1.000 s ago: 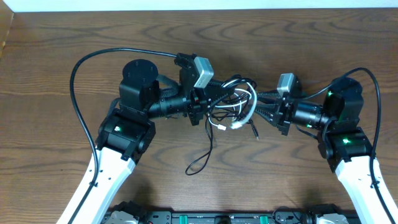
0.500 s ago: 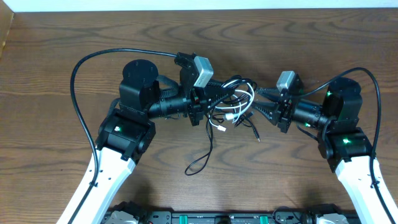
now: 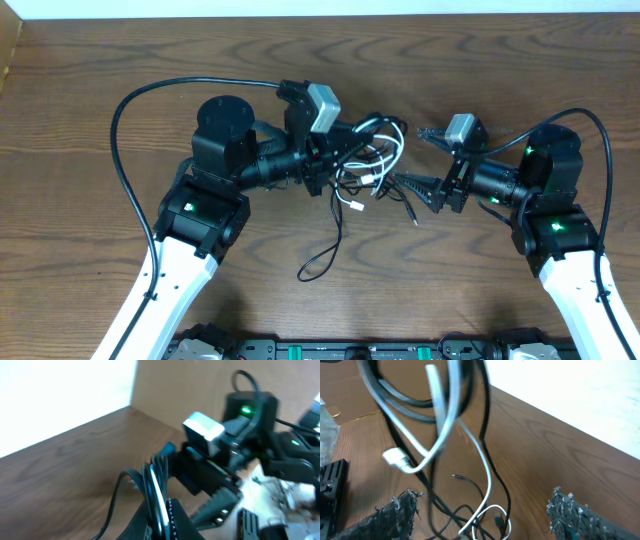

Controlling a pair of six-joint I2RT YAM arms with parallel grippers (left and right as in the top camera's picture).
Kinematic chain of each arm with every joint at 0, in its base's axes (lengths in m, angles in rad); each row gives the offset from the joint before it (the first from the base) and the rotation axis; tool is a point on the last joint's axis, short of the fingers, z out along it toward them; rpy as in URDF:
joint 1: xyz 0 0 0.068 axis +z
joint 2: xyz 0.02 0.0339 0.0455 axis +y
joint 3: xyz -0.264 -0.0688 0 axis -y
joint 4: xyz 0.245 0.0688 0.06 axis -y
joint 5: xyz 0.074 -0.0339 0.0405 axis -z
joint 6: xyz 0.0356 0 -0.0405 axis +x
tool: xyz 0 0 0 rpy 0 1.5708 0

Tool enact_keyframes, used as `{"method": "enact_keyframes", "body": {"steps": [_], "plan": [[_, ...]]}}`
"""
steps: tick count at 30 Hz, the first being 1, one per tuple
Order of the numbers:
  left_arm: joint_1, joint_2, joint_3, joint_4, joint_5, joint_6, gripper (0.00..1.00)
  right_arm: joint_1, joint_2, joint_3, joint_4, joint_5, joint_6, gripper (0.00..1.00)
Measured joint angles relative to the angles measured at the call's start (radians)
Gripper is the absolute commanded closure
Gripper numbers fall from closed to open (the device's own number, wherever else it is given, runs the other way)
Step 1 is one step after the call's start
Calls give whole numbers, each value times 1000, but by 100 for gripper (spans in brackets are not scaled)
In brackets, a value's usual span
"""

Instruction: Untangle cables

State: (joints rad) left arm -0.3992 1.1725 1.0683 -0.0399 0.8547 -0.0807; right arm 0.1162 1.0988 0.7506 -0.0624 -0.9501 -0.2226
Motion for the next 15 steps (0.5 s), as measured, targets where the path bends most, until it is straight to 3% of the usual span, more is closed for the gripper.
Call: {"method": "enact_keyframes", "body": {"steps": [3, 5, 15], "plan": [[0, 0, 0, 0, -100, -64, 92, 0, 0, 0, 0, 0, 0, 13], [0, 0, 0, -2, -168, -109, 92, 0, 0, 0, 4, 0, 3, 1], [0, 0, 0, -10, -323, -230, 92, 5, 0, 0, 222, -171, 54, 1]]}}
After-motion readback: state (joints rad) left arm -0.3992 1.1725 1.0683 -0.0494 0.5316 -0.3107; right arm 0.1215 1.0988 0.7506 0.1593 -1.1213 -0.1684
